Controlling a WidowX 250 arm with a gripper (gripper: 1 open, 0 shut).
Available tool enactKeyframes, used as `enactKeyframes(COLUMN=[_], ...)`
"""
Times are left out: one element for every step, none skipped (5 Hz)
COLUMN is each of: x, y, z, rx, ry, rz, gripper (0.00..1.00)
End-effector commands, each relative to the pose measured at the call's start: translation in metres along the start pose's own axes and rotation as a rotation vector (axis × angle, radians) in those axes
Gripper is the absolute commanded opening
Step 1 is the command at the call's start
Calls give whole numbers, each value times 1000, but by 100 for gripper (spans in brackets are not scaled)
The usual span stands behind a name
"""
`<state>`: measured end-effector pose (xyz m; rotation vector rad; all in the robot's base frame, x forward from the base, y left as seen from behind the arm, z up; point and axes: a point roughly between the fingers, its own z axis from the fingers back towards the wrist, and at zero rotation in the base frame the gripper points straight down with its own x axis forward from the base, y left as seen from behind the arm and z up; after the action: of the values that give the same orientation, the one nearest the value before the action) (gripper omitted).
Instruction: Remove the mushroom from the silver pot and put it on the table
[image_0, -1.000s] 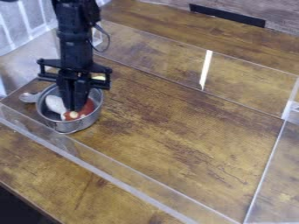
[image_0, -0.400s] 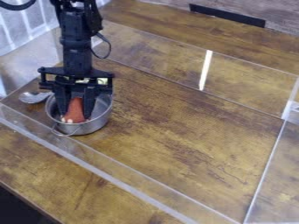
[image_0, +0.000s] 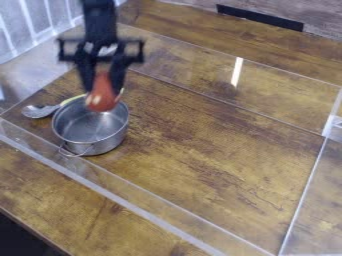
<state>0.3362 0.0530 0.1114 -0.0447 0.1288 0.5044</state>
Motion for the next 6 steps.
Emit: enactKeyframes(x=[-13,-29,-53,-73,-75,-72], y=[-37,-72,-93,-102,-119,-128], z=[54,54,46,36,23,9], rx=[-62,-72,-70,-60,-44,-36], ry=[-95,-92,-84,-76,-68,-56], rz=[-109,-244,-331,-416,-485,-526], gripper=[0,0,0,0,0,0])
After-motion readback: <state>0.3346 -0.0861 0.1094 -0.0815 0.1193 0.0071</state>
